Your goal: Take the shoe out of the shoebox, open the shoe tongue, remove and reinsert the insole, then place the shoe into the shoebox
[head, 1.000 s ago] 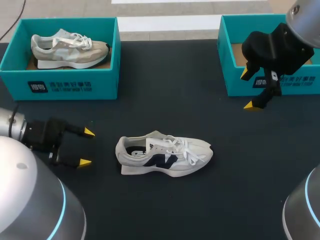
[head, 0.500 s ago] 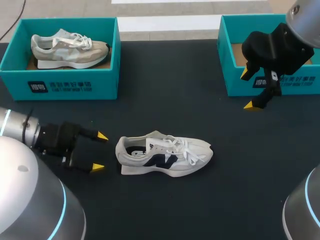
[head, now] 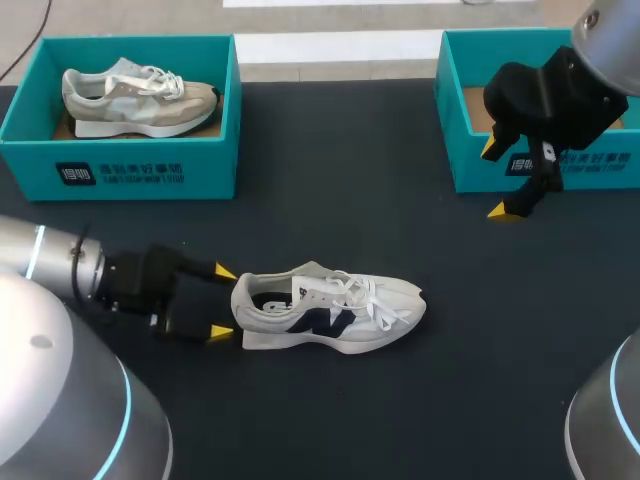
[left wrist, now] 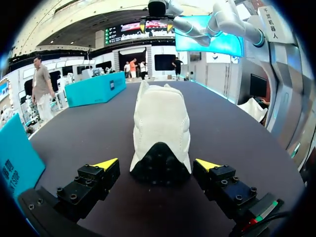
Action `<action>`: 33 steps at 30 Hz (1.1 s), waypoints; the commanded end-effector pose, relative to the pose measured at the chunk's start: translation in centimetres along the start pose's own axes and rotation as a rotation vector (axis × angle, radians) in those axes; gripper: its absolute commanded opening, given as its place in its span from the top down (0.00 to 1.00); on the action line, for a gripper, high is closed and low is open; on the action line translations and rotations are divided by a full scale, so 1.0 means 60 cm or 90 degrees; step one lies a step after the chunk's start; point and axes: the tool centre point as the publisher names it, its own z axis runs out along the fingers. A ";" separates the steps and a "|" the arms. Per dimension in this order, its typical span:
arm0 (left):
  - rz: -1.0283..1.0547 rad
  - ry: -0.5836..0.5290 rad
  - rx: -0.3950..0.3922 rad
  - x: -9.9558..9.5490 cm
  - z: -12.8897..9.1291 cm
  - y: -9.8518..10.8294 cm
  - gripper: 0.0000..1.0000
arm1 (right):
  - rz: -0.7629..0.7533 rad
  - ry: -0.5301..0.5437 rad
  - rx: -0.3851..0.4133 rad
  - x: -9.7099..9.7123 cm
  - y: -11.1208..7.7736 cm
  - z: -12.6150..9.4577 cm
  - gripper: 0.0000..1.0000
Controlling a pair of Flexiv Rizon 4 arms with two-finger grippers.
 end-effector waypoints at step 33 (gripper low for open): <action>-0.038 0.026 -0.008 0.021 0.079 -0.012 0.00 | 0.001 0.001 0.003 -0.003 0.002 0.002 0.00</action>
